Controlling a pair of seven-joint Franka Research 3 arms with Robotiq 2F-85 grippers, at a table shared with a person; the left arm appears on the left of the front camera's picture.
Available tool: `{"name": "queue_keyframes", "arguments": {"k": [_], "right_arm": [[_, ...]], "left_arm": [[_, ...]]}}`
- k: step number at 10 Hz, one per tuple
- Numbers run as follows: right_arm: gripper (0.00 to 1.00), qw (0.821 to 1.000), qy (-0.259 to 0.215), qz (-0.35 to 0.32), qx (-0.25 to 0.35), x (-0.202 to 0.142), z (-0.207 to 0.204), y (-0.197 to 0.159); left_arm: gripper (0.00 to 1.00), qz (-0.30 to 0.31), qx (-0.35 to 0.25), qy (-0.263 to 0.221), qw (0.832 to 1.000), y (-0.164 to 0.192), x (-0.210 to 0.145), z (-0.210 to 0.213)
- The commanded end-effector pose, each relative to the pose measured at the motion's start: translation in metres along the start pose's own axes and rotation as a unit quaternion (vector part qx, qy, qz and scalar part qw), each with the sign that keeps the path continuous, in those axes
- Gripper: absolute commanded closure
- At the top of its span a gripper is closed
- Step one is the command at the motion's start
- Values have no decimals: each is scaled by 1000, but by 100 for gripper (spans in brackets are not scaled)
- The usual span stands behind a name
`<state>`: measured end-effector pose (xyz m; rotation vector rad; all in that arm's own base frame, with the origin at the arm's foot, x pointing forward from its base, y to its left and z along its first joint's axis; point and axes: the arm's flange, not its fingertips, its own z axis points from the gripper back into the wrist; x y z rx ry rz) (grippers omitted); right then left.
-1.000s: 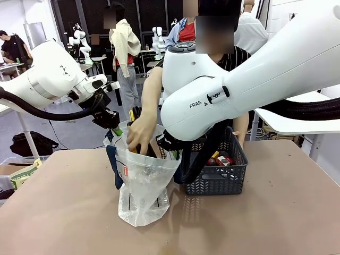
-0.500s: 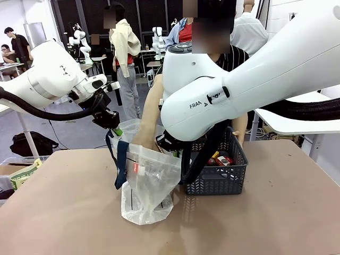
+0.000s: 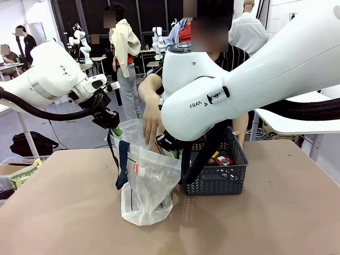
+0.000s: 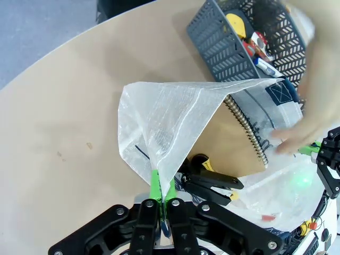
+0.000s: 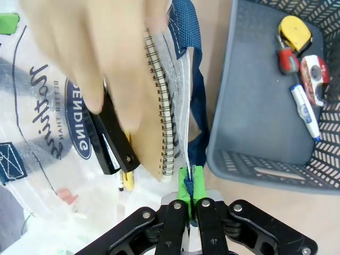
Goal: Transfer purchased items from the store into the shopping bag.
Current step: Move the Reusable shopping bag to the right side of the table.
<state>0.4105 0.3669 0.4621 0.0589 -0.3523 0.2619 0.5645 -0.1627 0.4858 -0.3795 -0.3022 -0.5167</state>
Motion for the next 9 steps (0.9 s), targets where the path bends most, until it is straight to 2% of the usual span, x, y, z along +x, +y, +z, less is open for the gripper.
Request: {"name": "queue_keyframes", "arguments": {"k": [1,9], "right_arm": [[100,1000,-5,0,-1,-3,0,-1],[100,1000,-5,0,-1,-3,0,-1]], "left_arm": [[100,-1,2,-2,1000,2,0,1],[100,-1,2,-2,1000,2,0,1]]}}
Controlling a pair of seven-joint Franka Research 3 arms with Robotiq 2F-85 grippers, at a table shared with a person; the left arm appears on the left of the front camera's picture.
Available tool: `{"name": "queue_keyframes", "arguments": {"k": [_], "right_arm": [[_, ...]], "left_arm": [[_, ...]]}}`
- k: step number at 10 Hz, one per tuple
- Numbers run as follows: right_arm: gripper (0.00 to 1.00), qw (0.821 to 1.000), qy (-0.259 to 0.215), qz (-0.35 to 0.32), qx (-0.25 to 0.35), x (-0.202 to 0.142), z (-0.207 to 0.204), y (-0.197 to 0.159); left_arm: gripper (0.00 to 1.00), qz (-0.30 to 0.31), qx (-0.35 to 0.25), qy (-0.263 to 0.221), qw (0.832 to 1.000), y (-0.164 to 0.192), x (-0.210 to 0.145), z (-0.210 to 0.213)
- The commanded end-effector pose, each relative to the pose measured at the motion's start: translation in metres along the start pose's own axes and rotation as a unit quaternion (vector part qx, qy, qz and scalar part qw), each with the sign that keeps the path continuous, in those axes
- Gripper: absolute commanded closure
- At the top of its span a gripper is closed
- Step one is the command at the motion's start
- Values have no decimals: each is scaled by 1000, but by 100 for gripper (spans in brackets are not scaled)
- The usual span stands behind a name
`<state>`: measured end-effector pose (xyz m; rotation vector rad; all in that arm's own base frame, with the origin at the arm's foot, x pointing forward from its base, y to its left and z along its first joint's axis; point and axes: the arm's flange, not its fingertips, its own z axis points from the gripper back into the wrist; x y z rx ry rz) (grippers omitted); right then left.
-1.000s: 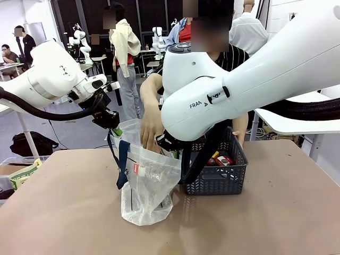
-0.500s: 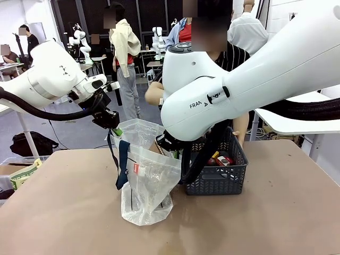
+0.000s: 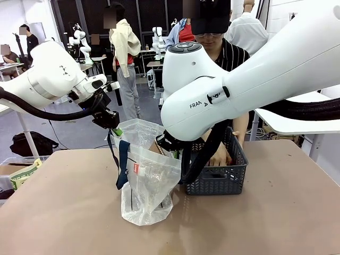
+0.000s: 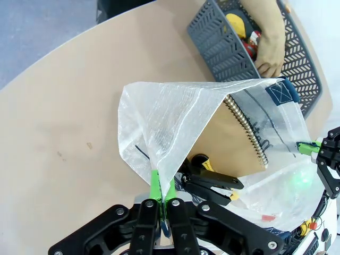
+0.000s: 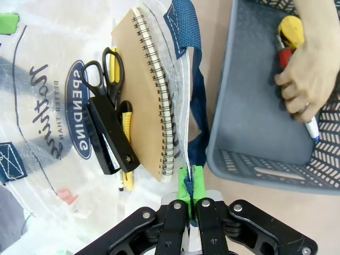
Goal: Transfer purchased items from the store into the shopping bag.
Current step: Move the Reusable shopping bag to the right side of the table.
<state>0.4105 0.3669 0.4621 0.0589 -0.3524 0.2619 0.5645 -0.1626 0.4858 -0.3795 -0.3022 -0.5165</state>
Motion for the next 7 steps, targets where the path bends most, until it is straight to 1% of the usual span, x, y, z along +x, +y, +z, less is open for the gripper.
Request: {"name": "queue_keyframes", "arguments": {"k": [1,7], "right_arm": [[100,1000,-5,0,-1,-3,0,-1],[100,1000,-5,0,-1,-3,0,-1]], "left_arm": [[100,-1,2,-2,1000,2,0,1],[100,-1,2,-2,1000,2,0,1]]}}
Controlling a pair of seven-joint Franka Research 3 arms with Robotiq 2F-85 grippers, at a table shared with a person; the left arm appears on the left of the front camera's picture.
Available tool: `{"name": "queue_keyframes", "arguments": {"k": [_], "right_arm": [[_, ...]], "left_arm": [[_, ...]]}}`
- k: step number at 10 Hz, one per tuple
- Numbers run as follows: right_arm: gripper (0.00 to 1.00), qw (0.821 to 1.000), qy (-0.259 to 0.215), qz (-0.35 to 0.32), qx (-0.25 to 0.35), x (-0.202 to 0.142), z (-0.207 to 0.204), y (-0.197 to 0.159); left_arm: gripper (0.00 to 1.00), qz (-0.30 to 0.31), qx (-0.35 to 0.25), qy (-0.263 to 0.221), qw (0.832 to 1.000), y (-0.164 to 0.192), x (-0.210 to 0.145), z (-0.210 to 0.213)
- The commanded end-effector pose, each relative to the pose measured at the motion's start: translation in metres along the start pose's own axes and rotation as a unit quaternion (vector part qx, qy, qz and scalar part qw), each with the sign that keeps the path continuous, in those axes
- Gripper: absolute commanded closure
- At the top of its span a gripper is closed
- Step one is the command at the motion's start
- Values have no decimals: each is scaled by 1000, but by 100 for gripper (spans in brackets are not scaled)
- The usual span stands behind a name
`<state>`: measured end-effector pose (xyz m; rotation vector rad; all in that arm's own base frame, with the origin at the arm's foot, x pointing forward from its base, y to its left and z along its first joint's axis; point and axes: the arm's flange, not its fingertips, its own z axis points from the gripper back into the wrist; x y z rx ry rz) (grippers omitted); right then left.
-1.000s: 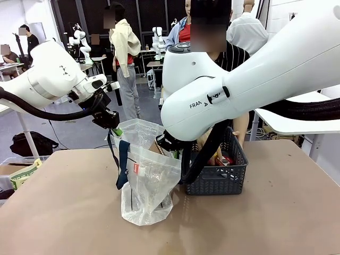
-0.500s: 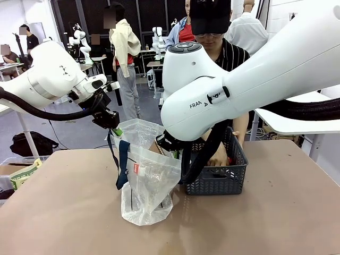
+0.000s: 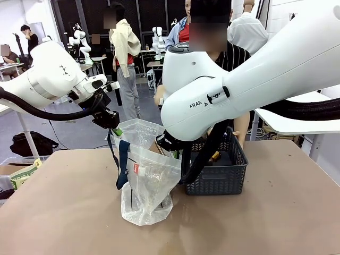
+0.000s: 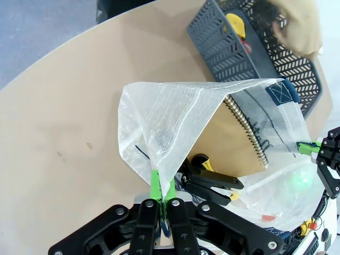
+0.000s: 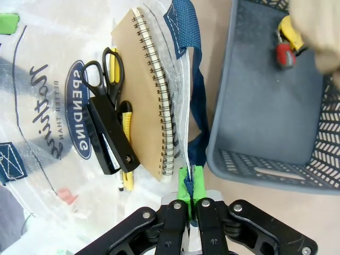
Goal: Transfer purchased items from the store into the shopping bag.
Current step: Move the Reusable shopping bag to the right side of the table.
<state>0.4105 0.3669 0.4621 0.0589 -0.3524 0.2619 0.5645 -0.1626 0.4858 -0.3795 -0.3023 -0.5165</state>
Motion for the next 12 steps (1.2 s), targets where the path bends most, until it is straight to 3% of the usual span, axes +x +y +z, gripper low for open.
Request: {"name": "queue_keyframes", "arguments": {"k": [1,12], "right_arm": [[100,1000,-5,0,-1,-3,0,-1],[100,1000,-5,0,-1,-3,0,-1]], "left_arm": [[100,-1,2,-2,1000,2,0,1],[100,-1,2,-2,1000,2,0,1]]}}
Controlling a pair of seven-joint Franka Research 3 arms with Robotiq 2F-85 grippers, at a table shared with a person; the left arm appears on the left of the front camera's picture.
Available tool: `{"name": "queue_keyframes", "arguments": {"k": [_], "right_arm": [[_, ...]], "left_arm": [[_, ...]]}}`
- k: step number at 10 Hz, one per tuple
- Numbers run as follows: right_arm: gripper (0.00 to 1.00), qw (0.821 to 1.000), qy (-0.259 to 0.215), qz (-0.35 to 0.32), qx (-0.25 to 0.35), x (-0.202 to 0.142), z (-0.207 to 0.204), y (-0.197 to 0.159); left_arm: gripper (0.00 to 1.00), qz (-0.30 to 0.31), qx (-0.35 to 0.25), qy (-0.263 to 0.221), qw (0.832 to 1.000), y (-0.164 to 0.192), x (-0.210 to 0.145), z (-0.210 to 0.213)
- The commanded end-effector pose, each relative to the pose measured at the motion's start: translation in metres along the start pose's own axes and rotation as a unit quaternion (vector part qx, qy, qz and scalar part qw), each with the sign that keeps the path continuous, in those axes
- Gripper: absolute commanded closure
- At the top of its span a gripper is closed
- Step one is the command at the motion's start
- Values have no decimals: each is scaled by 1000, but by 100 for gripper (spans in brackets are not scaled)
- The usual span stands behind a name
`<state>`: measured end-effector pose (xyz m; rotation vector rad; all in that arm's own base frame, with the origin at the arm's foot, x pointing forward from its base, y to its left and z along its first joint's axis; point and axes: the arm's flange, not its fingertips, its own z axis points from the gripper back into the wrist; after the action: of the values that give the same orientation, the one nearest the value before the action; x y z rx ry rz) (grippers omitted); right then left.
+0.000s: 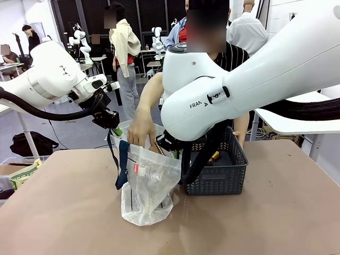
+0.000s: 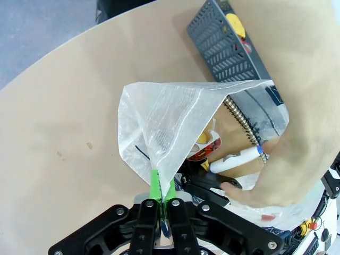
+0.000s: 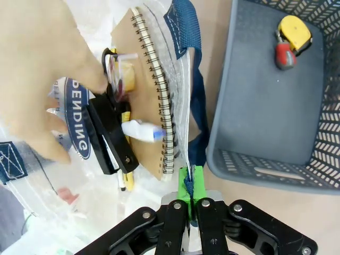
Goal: Transfer purchased items from the store into the shopping bag.
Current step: Move the Reusable shopping bag to the right side of the table.
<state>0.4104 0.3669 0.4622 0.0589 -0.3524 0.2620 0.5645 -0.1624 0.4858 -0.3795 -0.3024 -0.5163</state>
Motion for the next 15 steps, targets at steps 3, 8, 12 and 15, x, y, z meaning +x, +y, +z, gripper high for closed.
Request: {"name": "queue_keyframes", "arguments": {"k": [3,8,12,15], "right_arm": [[100,1000,-5,0,-1,-3,0,-1],[100,1000,-5,0,-1,-3,0,-1],[100,1000,-5,0,-1,-3,0,-1],[100,1000,-5,0,-1,-3,0,-1]], "left_arm": [[100,-1,2,-2,1000,2,0,1],[100,-1,2,-2,1000,2,0,1],[100,-1,2,-2,1000,2,0,1],[100,-1,2,-2,1000,2,0,1]]}}
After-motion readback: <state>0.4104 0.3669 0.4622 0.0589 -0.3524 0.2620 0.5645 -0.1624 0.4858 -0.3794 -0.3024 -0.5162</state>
